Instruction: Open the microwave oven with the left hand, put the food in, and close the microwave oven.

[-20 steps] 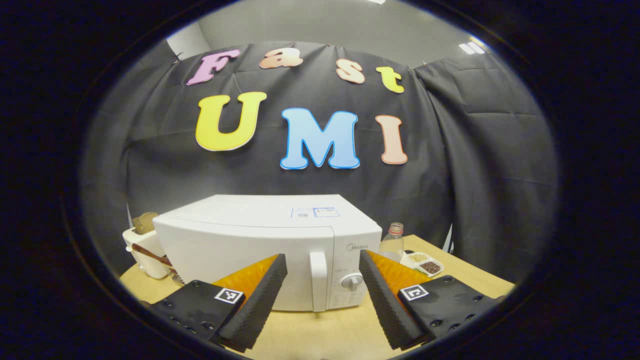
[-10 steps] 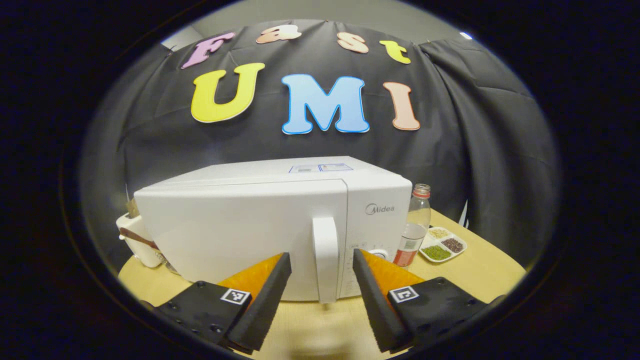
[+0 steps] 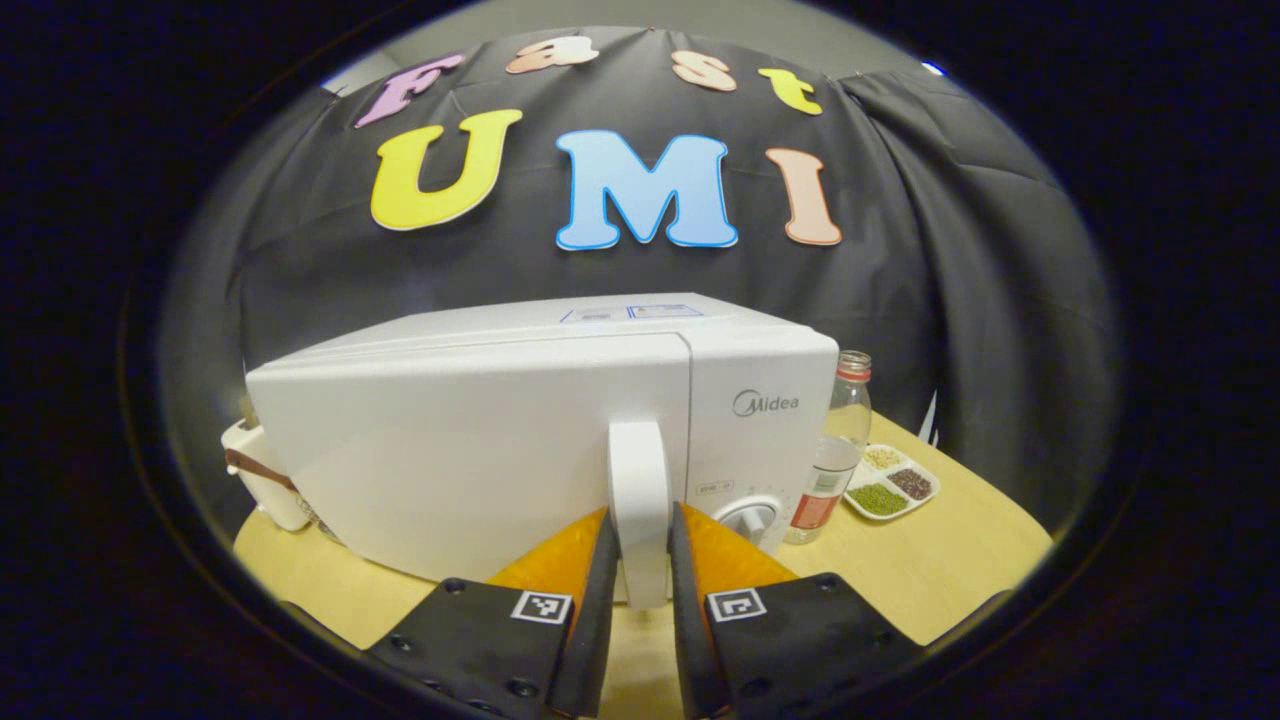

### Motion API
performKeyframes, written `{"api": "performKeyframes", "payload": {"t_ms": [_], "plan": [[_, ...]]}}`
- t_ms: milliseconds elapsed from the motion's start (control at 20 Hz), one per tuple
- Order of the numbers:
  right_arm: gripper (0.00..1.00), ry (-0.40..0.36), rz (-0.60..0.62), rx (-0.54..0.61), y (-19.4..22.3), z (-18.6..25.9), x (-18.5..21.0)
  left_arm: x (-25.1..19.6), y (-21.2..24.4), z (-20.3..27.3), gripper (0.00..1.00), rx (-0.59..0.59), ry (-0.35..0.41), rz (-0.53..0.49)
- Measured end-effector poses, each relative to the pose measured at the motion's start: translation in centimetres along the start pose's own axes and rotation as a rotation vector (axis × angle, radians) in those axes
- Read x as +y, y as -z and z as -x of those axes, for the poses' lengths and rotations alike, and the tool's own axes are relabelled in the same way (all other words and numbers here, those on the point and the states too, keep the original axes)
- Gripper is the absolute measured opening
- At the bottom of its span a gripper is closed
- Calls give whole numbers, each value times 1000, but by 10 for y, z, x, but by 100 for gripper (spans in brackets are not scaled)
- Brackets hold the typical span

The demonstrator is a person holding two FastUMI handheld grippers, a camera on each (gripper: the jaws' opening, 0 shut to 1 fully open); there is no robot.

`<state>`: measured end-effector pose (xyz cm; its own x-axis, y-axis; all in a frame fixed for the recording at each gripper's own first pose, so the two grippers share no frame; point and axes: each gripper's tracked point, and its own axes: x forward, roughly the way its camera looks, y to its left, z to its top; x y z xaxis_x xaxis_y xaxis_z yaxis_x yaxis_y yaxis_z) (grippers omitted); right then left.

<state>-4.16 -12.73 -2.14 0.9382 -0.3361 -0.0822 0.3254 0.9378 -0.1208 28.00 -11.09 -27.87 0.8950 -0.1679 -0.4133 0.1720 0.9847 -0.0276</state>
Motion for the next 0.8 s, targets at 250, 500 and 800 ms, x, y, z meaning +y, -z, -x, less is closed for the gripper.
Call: {"api": "performKeyframes", "payload": {"t_ms": [250,500,800], "plan": [[98,-26,-33,-20,-4,-4,6,0,-2,2,23,22,-24,-33],[98,-77,-21,-53,-11,-2,18,1,-1,2,14,53,-5,-11],[98,-149,-55,-57,-12,-1,39,4,15,43,12,67,17,4]]}}
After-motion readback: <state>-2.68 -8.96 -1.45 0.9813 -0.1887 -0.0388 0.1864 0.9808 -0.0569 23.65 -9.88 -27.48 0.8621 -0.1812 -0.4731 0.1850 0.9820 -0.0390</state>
